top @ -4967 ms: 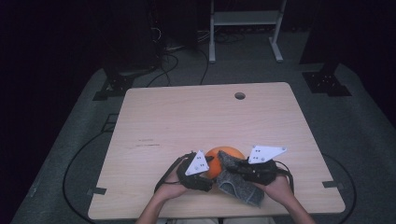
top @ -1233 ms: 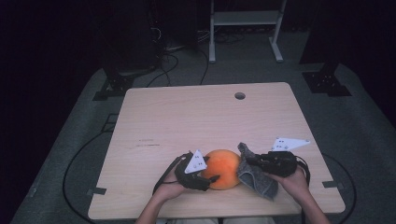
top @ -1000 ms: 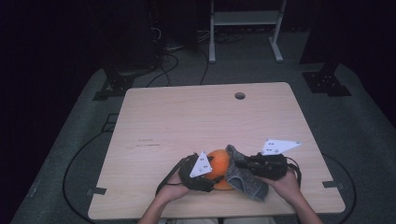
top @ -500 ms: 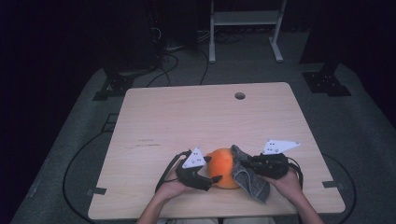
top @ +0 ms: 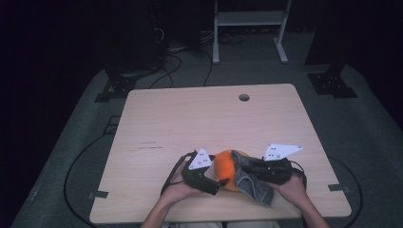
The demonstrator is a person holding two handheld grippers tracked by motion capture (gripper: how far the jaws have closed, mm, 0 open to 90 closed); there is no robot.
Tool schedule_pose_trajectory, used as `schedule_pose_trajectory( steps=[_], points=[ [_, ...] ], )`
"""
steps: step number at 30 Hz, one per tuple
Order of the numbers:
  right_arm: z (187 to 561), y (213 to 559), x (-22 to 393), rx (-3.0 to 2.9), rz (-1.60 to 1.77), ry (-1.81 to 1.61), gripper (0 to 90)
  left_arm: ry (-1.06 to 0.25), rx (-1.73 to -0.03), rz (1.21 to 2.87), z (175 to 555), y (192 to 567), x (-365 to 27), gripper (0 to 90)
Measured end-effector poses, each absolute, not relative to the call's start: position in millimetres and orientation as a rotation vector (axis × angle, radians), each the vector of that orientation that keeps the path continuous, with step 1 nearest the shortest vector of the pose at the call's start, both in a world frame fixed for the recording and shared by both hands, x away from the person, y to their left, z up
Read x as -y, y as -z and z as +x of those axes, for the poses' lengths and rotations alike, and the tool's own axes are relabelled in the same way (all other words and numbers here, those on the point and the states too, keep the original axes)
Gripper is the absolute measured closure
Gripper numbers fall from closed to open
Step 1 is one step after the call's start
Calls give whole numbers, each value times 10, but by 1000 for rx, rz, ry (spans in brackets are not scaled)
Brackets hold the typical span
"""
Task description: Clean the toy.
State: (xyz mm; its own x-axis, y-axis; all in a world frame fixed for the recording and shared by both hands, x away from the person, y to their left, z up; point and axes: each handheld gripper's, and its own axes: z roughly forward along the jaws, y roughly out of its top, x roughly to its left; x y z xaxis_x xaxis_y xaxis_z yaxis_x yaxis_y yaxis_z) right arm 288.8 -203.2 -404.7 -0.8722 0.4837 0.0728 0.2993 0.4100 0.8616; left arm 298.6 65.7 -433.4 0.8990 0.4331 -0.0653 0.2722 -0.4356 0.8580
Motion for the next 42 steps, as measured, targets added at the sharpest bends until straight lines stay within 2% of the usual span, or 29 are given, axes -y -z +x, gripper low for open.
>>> schedule_pose_trajectory(
  steps=[4, 7, 13, 18, 26, 33, 37, 40, 42],
  points=[
    [2910, 4038, 2062, -2458, 715, -1419, 804, -239, -477, 2012, 2950, 4311, -656, 317],
    [2919, 4002, 2105, -2439, 736, -1390, 805, -269, -473, 2007, 2919, 4270, -631, 366],
    [2838, 3867, 2130, -2425, 686, -1414, 805, -297, -465, 2007, 2886, 4225, -574, 365],
    [2745, 3837, 1866, -2503, 557, -1404, 805, -342, -388, 2062, 2810, 4203, -503, 352],
    [2862, 3901, 2092, -2450, 677, -1373, 804, -338, -376, 2061, 2810, 4220, -496, 333],
    [2757, 3849, 1899, -2519, 524, -1435, 804, -379, -330, 2097, 2751, 4204, -447, 322],
    [2827, 3862, 2002, -2476, 593, -1424, 804, -367, -316, 2097, 2745, 4221, -463, 320],
    [2874, 3905, 2126, -2468, 649, -1418, 804, -342, -341, 2062, 2785, 4190, -492, 207],
    [2885, 3911, 2166, -2463, 664, -1419, 804, -316, -374, 2055, 2815, 4195, -492, 177]
  ],
)
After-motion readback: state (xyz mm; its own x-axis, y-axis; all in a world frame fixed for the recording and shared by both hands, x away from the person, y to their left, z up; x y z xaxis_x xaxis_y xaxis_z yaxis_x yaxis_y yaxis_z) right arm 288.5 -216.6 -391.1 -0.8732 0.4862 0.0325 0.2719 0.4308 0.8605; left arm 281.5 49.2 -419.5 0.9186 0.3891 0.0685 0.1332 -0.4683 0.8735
